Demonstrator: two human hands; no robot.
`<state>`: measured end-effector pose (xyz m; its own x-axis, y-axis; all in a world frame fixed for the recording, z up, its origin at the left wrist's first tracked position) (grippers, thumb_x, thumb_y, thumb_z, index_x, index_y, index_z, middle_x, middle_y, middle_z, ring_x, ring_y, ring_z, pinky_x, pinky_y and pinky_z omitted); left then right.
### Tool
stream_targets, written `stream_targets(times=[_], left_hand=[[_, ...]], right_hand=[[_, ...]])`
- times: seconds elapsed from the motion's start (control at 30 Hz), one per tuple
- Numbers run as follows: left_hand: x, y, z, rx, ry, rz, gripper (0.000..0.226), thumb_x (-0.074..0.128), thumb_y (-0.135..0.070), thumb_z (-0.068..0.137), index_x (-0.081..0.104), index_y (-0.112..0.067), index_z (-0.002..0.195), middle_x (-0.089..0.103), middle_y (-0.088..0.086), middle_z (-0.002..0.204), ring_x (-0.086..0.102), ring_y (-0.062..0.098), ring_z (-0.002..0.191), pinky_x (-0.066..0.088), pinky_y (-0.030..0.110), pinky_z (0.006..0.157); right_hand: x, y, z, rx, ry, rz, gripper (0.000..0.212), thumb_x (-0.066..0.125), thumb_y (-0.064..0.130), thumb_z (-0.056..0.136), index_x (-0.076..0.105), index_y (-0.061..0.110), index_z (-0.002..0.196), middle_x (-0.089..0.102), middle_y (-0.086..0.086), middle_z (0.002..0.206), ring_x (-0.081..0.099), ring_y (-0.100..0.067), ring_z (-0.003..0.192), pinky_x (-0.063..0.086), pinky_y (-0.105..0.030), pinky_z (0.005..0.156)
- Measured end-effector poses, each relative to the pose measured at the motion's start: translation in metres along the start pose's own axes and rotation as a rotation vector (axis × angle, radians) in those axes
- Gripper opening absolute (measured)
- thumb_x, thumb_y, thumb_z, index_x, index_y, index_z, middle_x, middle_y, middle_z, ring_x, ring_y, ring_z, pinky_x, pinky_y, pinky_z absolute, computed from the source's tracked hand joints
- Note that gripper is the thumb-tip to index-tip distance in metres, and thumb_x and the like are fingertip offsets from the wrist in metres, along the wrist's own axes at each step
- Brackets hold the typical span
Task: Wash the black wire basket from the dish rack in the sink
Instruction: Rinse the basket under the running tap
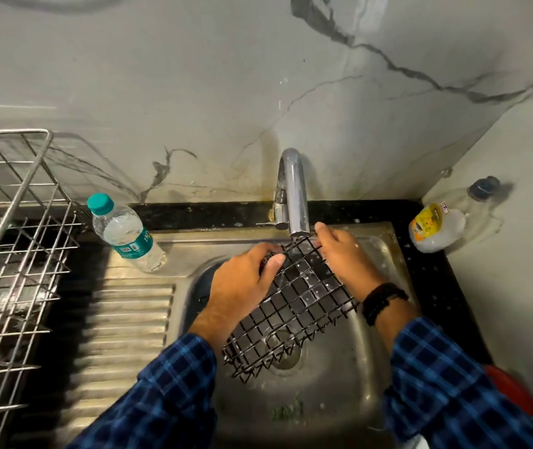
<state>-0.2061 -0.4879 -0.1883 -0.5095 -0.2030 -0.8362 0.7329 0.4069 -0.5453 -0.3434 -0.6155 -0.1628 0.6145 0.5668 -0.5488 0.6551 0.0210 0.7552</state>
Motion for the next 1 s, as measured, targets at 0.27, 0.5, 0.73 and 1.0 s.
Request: stream_targets(times=[0.27, 0.5, 0.73, 1.0], left_hand=[[0.004, -0.011, 0.011, -0.237, -0.046, -0.263, 0.028, 0.045, -0.055, 0.1, 0.06, -0.035, 0.111, 0.073, -0.005, 0.092, 0.07, 0.017, 0.085, 0.058, 0.038, 0.077], [0.026, 0.001, -0.009, -0.41, -0.059, -0.619, 0.027, 0.046, -0.049, 0.102, 0.064, -0.03, 0.102, 0.071, -0.006, 0.085, 0.07, 0.012, 0.073, 0.06, 0.045, 0.078], [0.026, -0.005, -0.006, -0.542, -0.143, -0.773, 0.025, 0.05, -0.041, 0.102, 0.069, -0.026, 0.109, 0.075, -0.004, 0.094, 0.071, 0.015, 0.089, 0.059, 0.042, 0.087], [0.021, 0.002, -0.03, -0.492, -0.227, -0.798, 0.02, 0.052, -0.04, 0.102, 0.067, -0.029, 0.097, 0.072, -0.003, 0.079, 0.066, 0.009, 0.062, 0.059, 0.031, 0.059]], right_hand=[[0.05, 0.001, -0.027, -0.45, -0.291, -0.834, 0.048, 0.022, 0.038, 0.105, 0.041, 0.016, 0.144, 0.027, -0.018, 0.161, 0.022, -0.037, 0.15, 0.015, -0.063, 0.119], [0.046, -0.038, -0.043, -0.397, -0.112, -0.843, 0.067, 0.013, 0.06, 0.102, -0.001, 0.028, 0.159, -0.01, -0.007, 0.166, -0.008, -0.025, 0.154, 0.009, -0.062, 0.121], [0.07, -0.012, -0.06, -0.492, -0.074, -0.858, 0.062, 0.014, 0.046, 0.104, 0.009, 0.019, 0.159, 0.0, -0.013, 0.166, -0.002, -0.038, 0.153, 0.004, -0.068, 0.118], [0.035, -0.027, -0.036, -0.235, -0.144, -0.723, 0.061, 0.028, 0.058, 0.1, 0.017, 0.036, 0.156, 0.021, -0.009, 0.163, 0.019, -0.035, 0.15, 0.02, -0.056, 0.118]])
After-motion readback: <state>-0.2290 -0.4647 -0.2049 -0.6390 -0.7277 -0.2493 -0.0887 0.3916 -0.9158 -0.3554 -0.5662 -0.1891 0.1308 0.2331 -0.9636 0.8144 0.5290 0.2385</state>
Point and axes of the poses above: each hand's wrist, its own z-axis towards the middle knuckle, its own x-axis out of the palm, y = z × x, the point moved 4 cm from there along z, towards the middle knuckle
